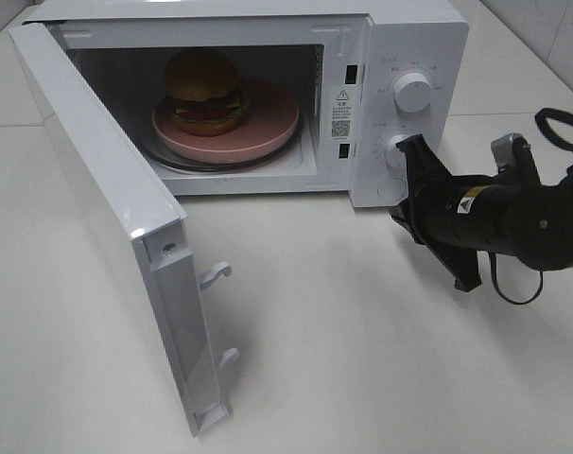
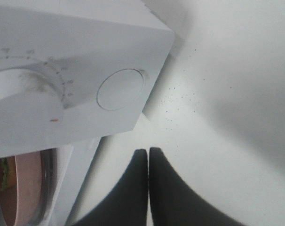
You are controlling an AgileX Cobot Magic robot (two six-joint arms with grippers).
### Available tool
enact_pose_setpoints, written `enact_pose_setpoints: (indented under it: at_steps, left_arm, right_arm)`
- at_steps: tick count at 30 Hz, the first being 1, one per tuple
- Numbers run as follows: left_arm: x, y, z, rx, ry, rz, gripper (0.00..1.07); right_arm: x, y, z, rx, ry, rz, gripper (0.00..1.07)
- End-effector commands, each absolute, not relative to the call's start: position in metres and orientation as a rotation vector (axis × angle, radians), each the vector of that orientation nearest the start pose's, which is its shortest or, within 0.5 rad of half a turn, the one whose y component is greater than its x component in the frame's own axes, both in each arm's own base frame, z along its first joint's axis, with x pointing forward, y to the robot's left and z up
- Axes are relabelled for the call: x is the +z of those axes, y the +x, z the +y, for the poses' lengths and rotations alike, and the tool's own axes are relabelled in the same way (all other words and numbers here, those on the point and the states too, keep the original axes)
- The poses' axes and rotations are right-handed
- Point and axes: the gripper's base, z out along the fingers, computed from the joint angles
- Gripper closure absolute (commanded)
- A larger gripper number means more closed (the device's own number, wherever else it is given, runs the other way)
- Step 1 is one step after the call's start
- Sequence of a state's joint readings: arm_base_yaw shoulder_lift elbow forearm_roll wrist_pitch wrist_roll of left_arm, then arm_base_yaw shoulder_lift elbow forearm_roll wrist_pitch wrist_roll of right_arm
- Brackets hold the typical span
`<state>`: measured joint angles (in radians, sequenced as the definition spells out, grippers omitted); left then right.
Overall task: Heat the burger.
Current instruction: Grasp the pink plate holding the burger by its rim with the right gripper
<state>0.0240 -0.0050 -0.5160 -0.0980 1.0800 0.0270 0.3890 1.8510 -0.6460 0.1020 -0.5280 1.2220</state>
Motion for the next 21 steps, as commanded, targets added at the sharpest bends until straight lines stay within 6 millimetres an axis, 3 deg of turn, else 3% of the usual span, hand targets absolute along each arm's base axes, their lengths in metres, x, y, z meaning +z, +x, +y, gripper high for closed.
enact_pose_setpoints:
  at_steps: [1, 7, 21]
  left_arm:
    - [0.281, -0.009, -0.008, -0.091, 0.002, 2.023, 0.25]
    - [0.281, -0.009, -0.008, -0.091, 0.002, 2.023, 0.25]
    - [0.281, -0.009, -0.008, -0.091, 0.002, 2.023, 0.25]
  right_arm:
    - [0.135, 0.290, 0.115, 0.773, 0.859, 2.169, 1.07]
    - [0.162, 0.277, 0.111, 0.647, 0.606, 2.269, 1.07]
    - [0.194, 0.246, 0.101, 0.403, 0.111, 2.460, 1.06]
